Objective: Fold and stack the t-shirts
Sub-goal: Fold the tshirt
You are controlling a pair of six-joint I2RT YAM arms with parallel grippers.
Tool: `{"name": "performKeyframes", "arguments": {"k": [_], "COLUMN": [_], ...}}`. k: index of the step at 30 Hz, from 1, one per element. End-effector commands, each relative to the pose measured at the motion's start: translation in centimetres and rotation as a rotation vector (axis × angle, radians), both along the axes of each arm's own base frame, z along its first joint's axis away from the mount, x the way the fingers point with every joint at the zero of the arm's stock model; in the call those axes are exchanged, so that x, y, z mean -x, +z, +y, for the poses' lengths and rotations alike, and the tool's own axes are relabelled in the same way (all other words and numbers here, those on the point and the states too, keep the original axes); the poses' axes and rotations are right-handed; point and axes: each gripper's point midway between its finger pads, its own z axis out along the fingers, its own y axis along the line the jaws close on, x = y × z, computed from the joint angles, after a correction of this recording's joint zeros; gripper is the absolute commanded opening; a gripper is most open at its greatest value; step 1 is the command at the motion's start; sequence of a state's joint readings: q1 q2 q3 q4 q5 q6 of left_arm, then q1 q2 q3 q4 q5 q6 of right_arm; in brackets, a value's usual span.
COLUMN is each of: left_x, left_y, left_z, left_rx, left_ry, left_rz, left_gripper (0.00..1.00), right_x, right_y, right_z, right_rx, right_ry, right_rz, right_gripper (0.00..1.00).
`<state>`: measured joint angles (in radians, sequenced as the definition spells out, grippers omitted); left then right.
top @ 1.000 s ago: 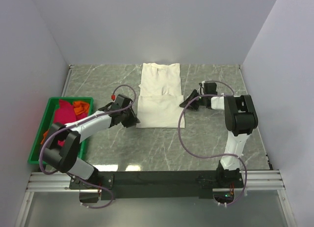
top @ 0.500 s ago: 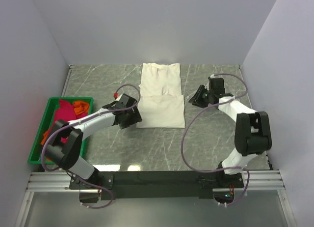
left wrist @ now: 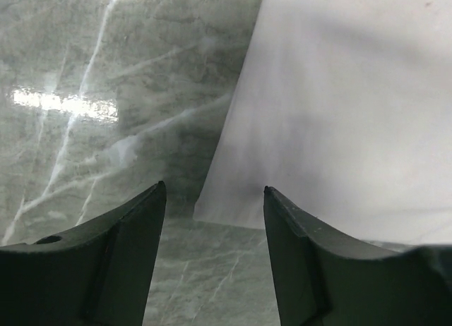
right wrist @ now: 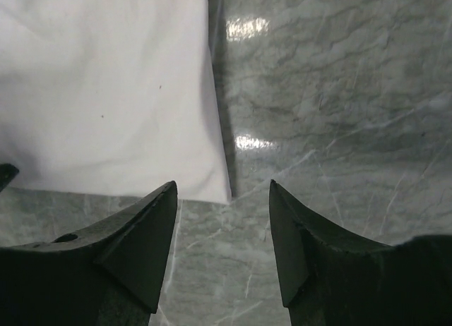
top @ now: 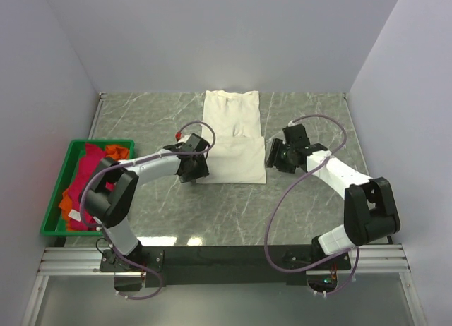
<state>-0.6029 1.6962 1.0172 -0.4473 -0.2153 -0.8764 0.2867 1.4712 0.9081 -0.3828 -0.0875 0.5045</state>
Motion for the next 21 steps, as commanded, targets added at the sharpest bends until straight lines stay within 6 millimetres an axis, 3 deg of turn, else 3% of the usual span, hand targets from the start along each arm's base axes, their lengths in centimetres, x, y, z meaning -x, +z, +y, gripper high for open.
{"name": "performKeyframes", "arguments": {"k": [1, 8, 21], "left_x": [-0.7, 0.0, 3.1], "left_y": [0.2, -1.3, -3.5], "left_z": [-0.4, -0.1, -0.4], "left_rx": [-0.036, -0.079, -0.115], "left_ry": [-0.021, -0.02, -0.043], "left_rz": [-0.015, 0.028, 0.116], "left_gripper": [0.62, 0.51, 0.24], "right_x": [1.2, 1.8, 2.9], "right_y": [0.3, -0.2, -2.2], "right_z": [0.0, 1.3, 1.4], "right_rx": [0.044, 0.066, 0.099], "right_ry": [-0.006, 0.031, -0.032], "right_rz": [-0.01, 0.007, 0.097], "right_gripper": [0.62, 0.61, 0.6]}}
